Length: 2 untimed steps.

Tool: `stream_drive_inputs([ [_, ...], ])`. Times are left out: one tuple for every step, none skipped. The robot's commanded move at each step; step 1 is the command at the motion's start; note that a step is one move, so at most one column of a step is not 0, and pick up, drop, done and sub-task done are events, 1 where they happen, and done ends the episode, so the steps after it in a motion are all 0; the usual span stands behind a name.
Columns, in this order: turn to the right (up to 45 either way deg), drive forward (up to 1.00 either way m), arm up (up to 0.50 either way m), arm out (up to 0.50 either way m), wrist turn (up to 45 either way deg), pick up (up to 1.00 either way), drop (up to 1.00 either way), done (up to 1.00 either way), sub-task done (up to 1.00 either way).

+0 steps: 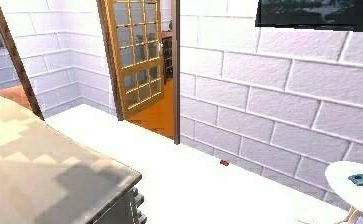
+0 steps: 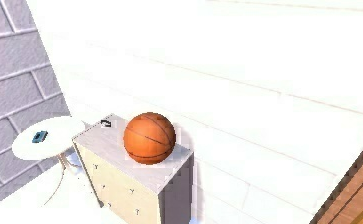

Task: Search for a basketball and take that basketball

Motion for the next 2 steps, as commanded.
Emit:
stream_drive_inputs([
  [0.0,0.0,0.5,0.0,0.0,0.0,0.0,0.0,0.0],
  [0.0,0.0,0.38,0.0,0.0,0.0,0.0,0.0,0.0],
])
